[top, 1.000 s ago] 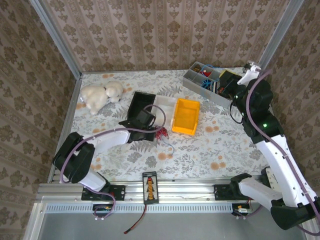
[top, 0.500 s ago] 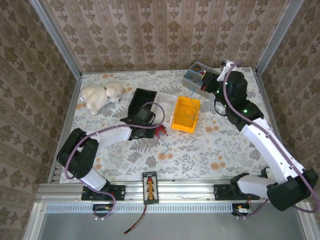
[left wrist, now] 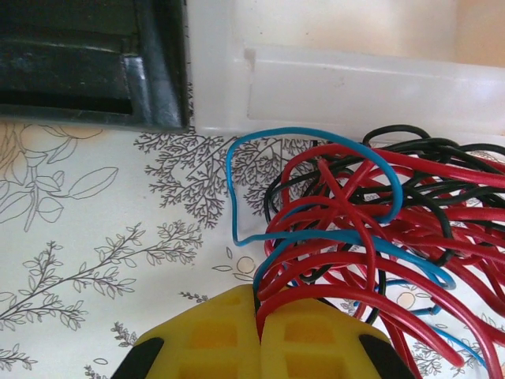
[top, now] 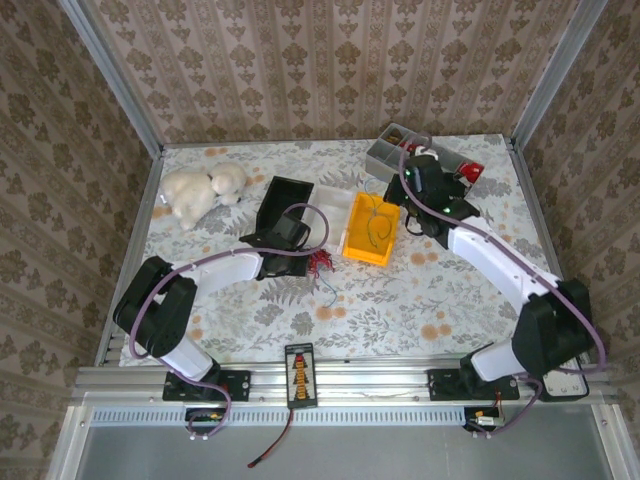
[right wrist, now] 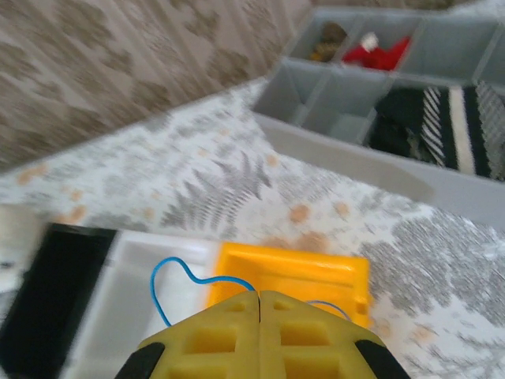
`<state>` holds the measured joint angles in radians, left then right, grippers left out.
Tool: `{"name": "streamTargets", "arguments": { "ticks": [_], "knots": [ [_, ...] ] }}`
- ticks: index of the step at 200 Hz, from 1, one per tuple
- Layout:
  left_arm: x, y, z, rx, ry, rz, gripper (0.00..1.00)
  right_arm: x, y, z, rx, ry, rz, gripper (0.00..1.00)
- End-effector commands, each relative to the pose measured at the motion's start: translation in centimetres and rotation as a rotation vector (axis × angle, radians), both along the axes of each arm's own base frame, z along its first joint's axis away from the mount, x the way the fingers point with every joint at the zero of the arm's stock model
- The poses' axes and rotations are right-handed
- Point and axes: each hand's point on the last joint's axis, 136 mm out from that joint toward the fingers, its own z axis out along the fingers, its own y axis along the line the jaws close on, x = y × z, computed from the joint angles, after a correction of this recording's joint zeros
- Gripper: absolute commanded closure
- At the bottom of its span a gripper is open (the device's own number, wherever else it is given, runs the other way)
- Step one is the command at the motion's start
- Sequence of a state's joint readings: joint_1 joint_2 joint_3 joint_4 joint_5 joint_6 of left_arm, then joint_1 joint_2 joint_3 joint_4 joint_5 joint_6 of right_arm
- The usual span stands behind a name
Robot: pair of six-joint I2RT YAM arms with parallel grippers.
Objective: Untangle the cables
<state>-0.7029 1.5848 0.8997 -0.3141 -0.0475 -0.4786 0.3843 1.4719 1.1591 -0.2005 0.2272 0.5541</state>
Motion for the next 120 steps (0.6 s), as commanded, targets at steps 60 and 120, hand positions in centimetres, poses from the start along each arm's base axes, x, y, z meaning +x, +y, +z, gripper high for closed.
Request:
{"name": "streamTargets", "arguments": {
  "ticks": [60,120],
  "knots": [
    [0.1,0.9,-0.3,0.034,0.034,0.035,1.00,0.3,0.7,-9.0,-0.203,0.292,-0.043,0.93],
    [-0.1,0.8,-0.2,0.027,0.040,0.029,1.00,0.2,0.3,-7.3,-0.204,0.265,-0.055,0.32]
  ]
}}
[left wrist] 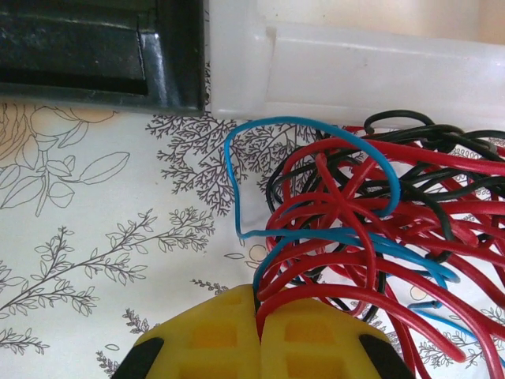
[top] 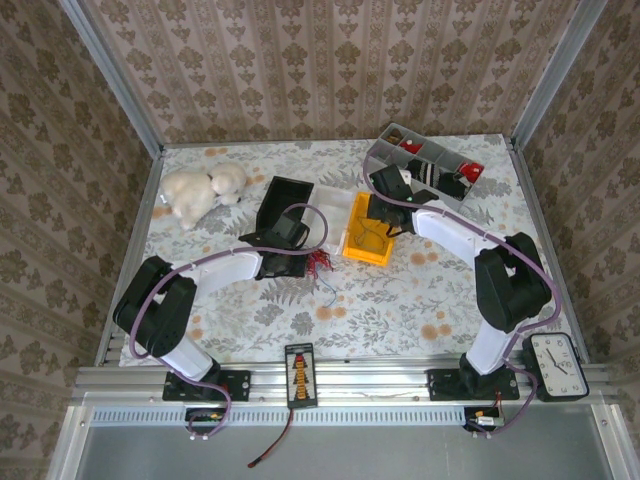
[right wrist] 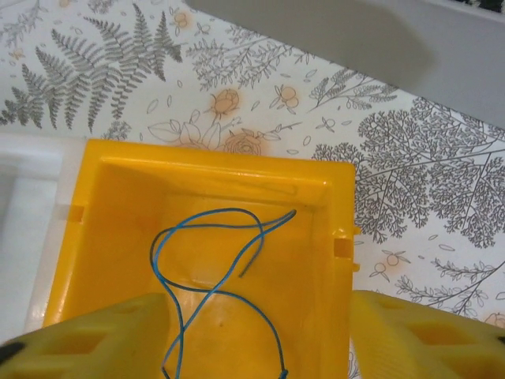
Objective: Untangle the cables
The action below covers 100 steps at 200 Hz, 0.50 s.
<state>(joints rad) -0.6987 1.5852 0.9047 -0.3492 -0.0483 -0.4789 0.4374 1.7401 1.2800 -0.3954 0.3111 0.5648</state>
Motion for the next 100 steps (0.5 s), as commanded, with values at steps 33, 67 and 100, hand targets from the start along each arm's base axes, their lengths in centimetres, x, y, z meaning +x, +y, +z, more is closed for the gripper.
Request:
{"name": "streamTargets", "arguments": {
  "ticks": [33,67,100],
  "knots": [
    [0.0,-0.1,0.2,-0.015,0.018,0.006,1.00,-2.1,-1.9,0.4,-0.037,0.038,-0.077,0.32],
    [-0.7,-0.2,0.4,-0.045,0.020,-0.022,1.00,-4.8,-3.0,-2.9,-0.018,0.122,-0.133,0.32],
    [-1.2,0.1,0.4,-0.046,0.023,-0.027,1.00,-6.3,-4.7,-5.5,-0.031,0.205,-0.159,0.33]
  ]
}}
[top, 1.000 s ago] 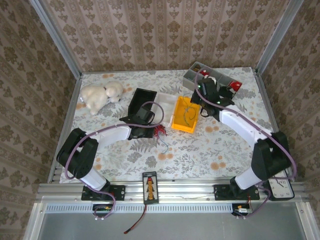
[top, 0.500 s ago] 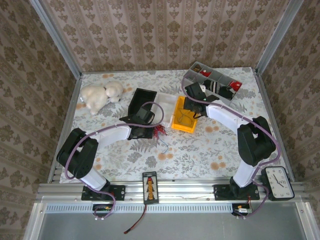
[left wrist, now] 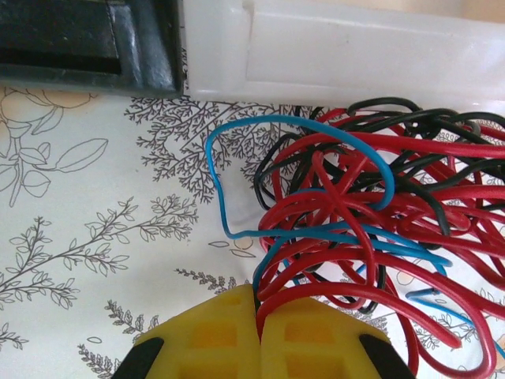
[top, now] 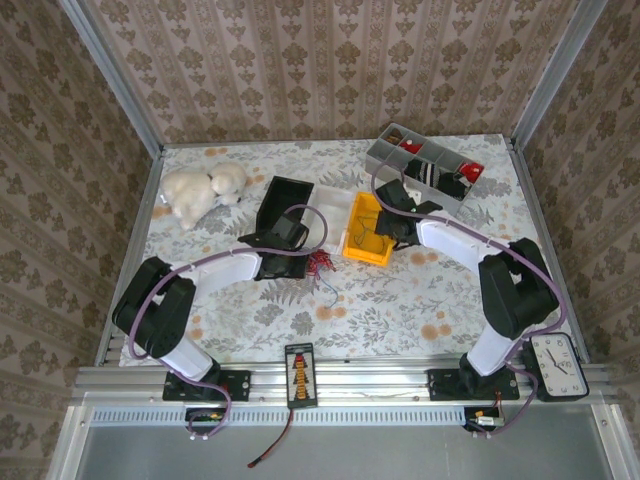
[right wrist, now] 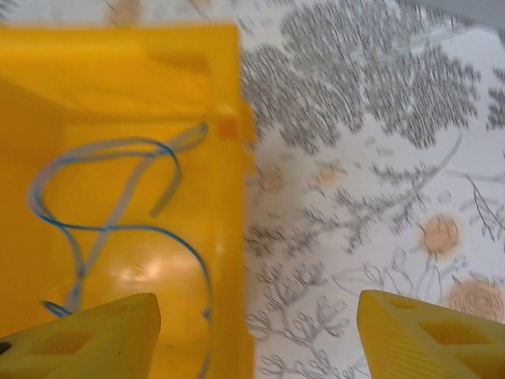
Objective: Untangle the cables
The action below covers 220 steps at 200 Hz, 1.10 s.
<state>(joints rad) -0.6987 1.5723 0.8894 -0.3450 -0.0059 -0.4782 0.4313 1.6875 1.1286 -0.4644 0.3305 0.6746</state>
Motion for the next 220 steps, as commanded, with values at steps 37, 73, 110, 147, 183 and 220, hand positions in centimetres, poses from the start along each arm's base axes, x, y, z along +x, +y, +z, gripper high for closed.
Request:
{"name": "streamTargets", "arguments": {
  "ticks": [37,73,110,147,183,220],
  "knots": [
    [-0.8,0.6,0.7,-0.023,-0.004,-0.004,1.00,-0.9,-6.1,-1.7,-0.040,0.099,-0.102,0.33],
    [-0.9,0.1,0.7,-0.042,0.003,-0.023,1.00,1.2,-8.3,0.7,-0.059,0.035,-0.089,0.34],
    [-0.9,-0.5,0.5,-0.065,0.017,-0.036,1.00,1.3,-2.6,4.3,-0.020,-0.121,0.146,0.35],
    [-0.9,-0.5,0.1,-0.072,0.034,-0.036,1.00,-3.1,3.6,6.4,0.068,-0.243,0.377,0.38],
    [-1.2,-0.9,-0.9,-0.143,0.099,-0.047,1.00,-9.5,12.0,3.7,0.287,-0.165,0.729,0.42],
    [-1.6,-0.3,-2.2,-0.169,0.169,-0.020,1.00,-12.7,16.9,0.5,0.310,-0.067,0.899,0.50]
  ]
}}
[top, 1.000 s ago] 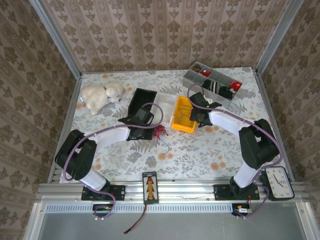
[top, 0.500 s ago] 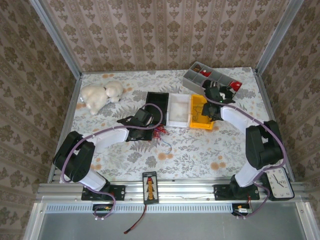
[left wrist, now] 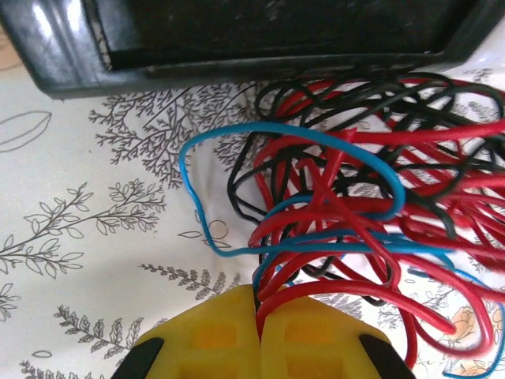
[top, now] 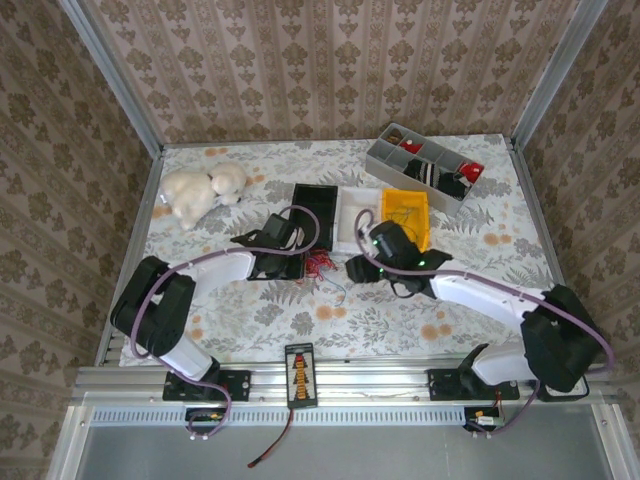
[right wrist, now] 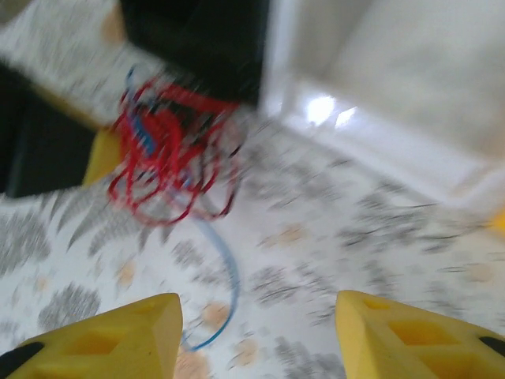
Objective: Untangle the cables
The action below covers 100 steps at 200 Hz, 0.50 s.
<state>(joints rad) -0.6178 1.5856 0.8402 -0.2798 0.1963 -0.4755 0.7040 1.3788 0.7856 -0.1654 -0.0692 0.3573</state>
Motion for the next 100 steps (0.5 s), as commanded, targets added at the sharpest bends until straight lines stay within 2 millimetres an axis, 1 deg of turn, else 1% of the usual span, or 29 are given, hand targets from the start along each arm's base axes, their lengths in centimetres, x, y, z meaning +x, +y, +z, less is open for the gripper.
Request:
{"name": "streamTargets", "arguments": {
  "ticks": [1,9,16,25,40,69,88,100],
  "knots": [
    [-1.0,0.1,-1.1,-0.023,0.060,-0.011,1.00,-1.8,3.7,-1.3,0.040,0.037,0.155,0.50],
    [-1.1,0.3,-1.3,-0.015,0.060,-0.008,0.97,-2.1,4.6,-1.8,0.036,0.045,0.189,0.52],
    [-1.1,0.4,-1.4,-0.008,0.059,-0.005,0.91,-2.3,5.2,-2.2,0.024,0.049,0.214,0.52],
    [-1.3,0.7,-1.6,0.004,0.066,0.000,0.89,-2.1,5.7,-2.8,0.001,0.054,0.226,0.52],
    [-1.5,1.0,-2.0,0.022,0.080,0.002,0.89,-1.2,5.8,-3.8,-0.040,0.051,0.216,0.52],
    [-2.0,1.4,-3.0,0.053,0.112,-0.001,0.94,0.4,5.8,-5.1,-0.094,0.018,0.177,0.52],
    [-2.2,1.8,-3.6,0.075,0.124,0.005,0.95,0.8,5.5,-6.5,-0.141,0.037,0.163,0.52],
    [-2.4,2.1,-3.8,0.090,0.128,0.009,0.95,0.8,5.3,-7.5,-0.168,0.062,0.155,0.53]
  ]
}}
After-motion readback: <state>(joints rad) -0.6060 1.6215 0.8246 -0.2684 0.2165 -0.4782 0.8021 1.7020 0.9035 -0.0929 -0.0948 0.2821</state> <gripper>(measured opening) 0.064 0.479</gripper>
